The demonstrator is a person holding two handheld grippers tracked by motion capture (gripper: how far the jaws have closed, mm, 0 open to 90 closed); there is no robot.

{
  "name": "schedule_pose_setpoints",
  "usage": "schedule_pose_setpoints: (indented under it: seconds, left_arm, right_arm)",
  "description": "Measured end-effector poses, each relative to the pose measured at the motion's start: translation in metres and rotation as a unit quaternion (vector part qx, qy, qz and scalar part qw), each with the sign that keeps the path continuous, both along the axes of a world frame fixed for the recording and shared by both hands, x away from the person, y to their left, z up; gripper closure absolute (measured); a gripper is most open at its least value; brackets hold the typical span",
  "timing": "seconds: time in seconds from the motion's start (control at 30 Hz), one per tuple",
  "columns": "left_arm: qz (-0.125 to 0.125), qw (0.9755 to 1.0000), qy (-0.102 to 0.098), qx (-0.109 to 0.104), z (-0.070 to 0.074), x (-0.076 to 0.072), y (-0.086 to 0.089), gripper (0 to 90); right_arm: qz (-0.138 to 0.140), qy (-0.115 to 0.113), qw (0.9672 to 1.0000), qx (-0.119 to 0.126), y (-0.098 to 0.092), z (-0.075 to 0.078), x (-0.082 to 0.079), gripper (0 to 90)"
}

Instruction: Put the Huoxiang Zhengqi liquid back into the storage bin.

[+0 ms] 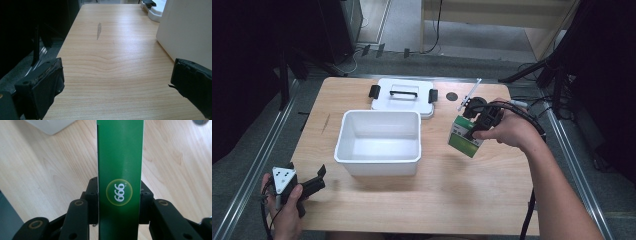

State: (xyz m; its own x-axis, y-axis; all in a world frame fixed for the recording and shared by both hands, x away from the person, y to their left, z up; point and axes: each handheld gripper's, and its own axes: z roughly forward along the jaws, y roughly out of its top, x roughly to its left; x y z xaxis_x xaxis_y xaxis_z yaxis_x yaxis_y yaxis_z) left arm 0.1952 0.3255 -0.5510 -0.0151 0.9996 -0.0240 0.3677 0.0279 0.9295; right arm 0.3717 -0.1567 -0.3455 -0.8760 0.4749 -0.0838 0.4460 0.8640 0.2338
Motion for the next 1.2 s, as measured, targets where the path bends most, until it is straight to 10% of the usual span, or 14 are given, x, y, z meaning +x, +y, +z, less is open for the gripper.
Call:
schedule_pose_setpoints:
  seconds: [0.77,1.2]
  left_arm:
    - [-0.004,1.0000,0.007,-0.005,0.000,0.002,0.002,0.0]
    - [-0.005,0.9999,0.008,-0.009,0.000,0.002,0.002,0.0]
  right_arm:
    - [0.162,-0.042,0.9858,0.000,0.050,0.077,-0.010,64.2]
    - [0.225,-0.046,0.9732,0.012,0.089,0.088,-0.010,64.2]
